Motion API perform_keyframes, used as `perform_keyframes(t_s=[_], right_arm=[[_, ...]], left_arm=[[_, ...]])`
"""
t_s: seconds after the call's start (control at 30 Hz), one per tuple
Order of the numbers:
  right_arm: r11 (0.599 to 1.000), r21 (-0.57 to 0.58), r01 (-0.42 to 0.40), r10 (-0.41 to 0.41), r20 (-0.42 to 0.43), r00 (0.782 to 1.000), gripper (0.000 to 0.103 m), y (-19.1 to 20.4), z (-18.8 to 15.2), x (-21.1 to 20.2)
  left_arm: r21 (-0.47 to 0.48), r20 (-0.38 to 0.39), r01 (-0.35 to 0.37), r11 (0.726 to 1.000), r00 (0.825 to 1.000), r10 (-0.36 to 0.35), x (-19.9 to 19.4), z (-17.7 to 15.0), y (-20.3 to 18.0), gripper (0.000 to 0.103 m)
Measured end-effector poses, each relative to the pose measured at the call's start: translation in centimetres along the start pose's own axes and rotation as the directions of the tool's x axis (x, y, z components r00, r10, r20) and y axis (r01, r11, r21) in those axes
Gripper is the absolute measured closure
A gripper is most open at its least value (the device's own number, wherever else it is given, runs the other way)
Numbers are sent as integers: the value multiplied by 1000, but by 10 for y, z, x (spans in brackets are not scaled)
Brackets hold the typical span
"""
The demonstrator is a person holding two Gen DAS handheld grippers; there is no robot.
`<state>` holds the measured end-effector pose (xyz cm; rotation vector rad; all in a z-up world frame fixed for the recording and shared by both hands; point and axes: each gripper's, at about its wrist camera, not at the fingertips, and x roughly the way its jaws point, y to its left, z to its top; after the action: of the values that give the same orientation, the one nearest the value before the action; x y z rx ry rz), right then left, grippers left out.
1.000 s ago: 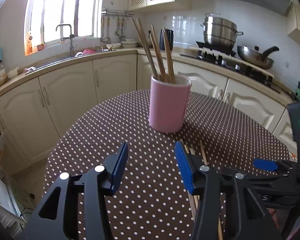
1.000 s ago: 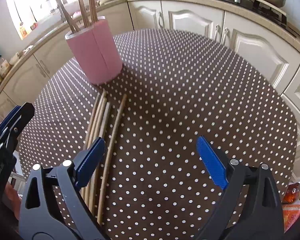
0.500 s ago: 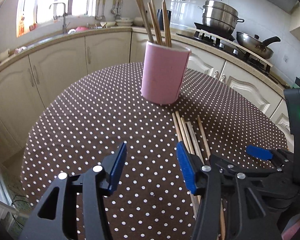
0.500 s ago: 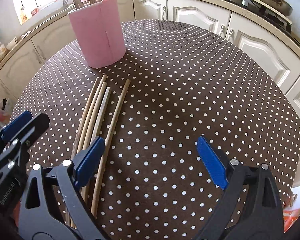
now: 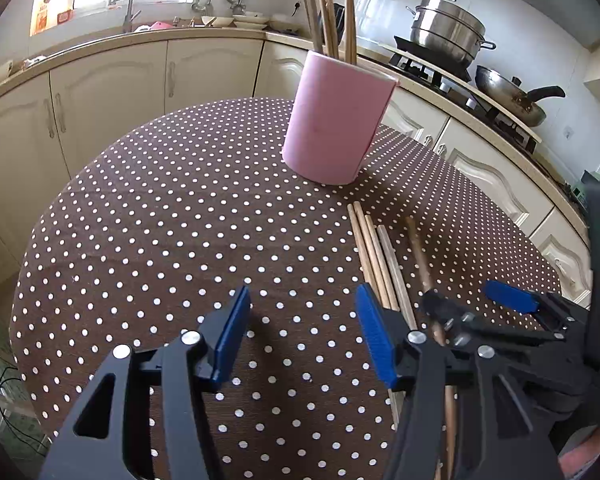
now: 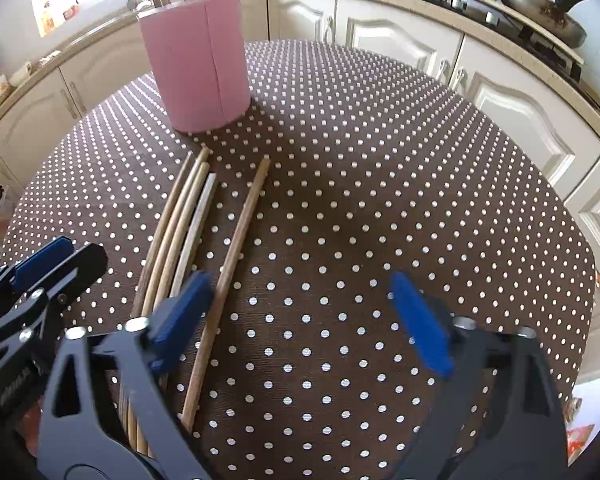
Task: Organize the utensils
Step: 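Move both open tools back down to the chopstick row, then close the right tool on a chopstick while the left tool grasps another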
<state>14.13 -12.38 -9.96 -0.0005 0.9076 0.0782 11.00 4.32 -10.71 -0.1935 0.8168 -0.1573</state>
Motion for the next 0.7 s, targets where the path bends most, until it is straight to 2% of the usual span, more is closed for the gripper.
perform_keyframes(t_s=[0.03, 0.07, 0.13, 0.2, 0.37, 0.7], right_arm=[[1000, 13, -8, 7, 11, 1000, 77, -4, -1, -3], [998, 41, -39, 38, 17, 999, 87, -11, -1, -3], [990, 85, -114, 112, 23, 993, 92, -24, 0, -2], [978, 129, -166, 164, 28, 986, 94, -35, 1, 0], [957, 166, -239, 236, 36, 971, 95, -44, -2, 1], [937, 203, -286, 283, 43, 958, 95, -51, -5, 2]], left_arm=[[-1, -2, 1, 1000, 1000, -1, 0, 0, 1, 48], [-3, -3, 3, 1000, 1000, -3, 0, 0, 2, 48], [-7, -3, 4, 1000, 1000, -4, -1, 0, 3, 48], [-4, -4, 1, 1000, 1000, -1, -1, -1, 2, 48], [30, -9, -37, 999, 999, 38, -1, 1, -5, 48], [168, -15, -89, 982, 996, 93, 1, 11, -41, 44]])
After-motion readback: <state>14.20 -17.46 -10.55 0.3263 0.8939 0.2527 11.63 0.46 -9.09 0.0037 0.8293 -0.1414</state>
